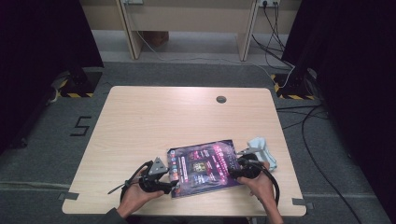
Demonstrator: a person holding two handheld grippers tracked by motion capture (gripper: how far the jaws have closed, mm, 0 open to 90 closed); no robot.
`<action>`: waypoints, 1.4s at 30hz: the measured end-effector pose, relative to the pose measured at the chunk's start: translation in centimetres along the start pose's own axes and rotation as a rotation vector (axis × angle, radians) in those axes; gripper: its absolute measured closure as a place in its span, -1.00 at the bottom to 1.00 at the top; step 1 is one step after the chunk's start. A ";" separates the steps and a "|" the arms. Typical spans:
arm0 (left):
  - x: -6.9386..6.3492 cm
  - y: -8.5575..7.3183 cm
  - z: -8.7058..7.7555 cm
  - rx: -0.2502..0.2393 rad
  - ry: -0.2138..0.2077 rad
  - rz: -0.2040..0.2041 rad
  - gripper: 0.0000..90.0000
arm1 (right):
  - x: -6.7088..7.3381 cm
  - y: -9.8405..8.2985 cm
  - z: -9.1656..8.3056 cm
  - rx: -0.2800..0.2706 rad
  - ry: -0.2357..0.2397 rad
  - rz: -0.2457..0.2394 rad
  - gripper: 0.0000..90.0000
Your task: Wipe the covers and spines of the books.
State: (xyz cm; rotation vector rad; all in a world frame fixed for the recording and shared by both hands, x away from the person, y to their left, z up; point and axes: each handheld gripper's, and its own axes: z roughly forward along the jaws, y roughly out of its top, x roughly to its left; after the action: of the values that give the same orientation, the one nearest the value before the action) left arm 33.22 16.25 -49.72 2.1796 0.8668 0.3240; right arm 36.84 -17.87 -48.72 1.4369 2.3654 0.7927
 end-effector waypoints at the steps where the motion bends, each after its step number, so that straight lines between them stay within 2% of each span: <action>1: 0.3 0.1 0.2 -0.004 0.009 -0.003 -0.11 | 0.3 -0.4 -0.1 0.003 0.002 0.001 -0.21; 4: 0.5 0.3 1.0 0.010 0.030 0.019 -0.13 | 0.8 -1.2 -0.4 -0.012 -0.005 0.004 -0.22; 8: 0.0 0.2 1.1 0.015 0.023 0.049 -0.06 | 0.7 -1.2 -0.2 -0.013 -0.007 -0.013 -0.25; 11: -0.1 0.1 1.0 0.022 0.021 0.040 -0.06 | 0.6 -1.0 -0.1 -0.014 -0.011 -0.022 -0.24; 16: -1.0 -0.2 0.7 0.037 -0.008 0.053 -0.08 | 0.0 0.0 0.5 -0.018 -0.039 -0.031 -0.27; 17: -1.3 -0.3 0.6 0.030 -0.029 0.062 0.03 | -0.1 0.3 0.7 -0.020 -0.052 -0.032 -0.27; 20: -2.5 -0.3 0.6 0.026 -0.050 0.084 0.20 | -0.3 1.0 1.2 -0.024 -0.075 -0.042 -0.27; 28: -4.1 0.1 1.3 0.019 -0.070 0.089 0.20 | -0.4 3.8 3.0 -0.030 -0.143 -0.058 -0.23; 30: -3.8 0.2 1.3 0.020 -0.085 0.087 0.15 | -0.3 4.0 3.1 -0.037 -0.145 -0.053 -0.20; 31: -3.6 0.2 1.3 0.018 -0.076 0.081 0.07 | -0.4 3.9 3.1 -0.038 -0.138 -0.054 -0.19; 33: -2.9 0.3 1.3 0.019 -0.034 0.077 -0.18 | -0.6 3.6 2.8 -0.032 -0.116 -0.024 -0.23; 34: -2.2 0.4 1.3 0.012 -0.015 0.063 -0.22 | -0.6 3.4 2.6 -0.032 -0.106 -0.006 -0.25; 38: 0.3 0.6 1.4 -0.008 0.068 0.027 -0.28 | -0.5 2.2 1.2 -0.048 -0.065 0.002 -0.28; 39: 0.7 0.6 1.3 -0.005 0.080 0.021 -0.30 | -0.4 1.8 0.9 -0.056 -0.051 0.017 -0.28; 42: 2.2 0.7 1.5 -0.004 0.111 0.008 -0.34 | 0.0 1.3 0.5 -0.058 -0.024 0.018 -0.28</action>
State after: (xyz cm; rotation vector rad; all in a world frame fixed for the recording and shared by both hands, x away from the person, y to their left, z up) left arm 35.90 16.60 -50.37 2.1787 0.9177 0.4534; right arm 38.07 -17.26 -48.42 1.4376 2.2953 0.8370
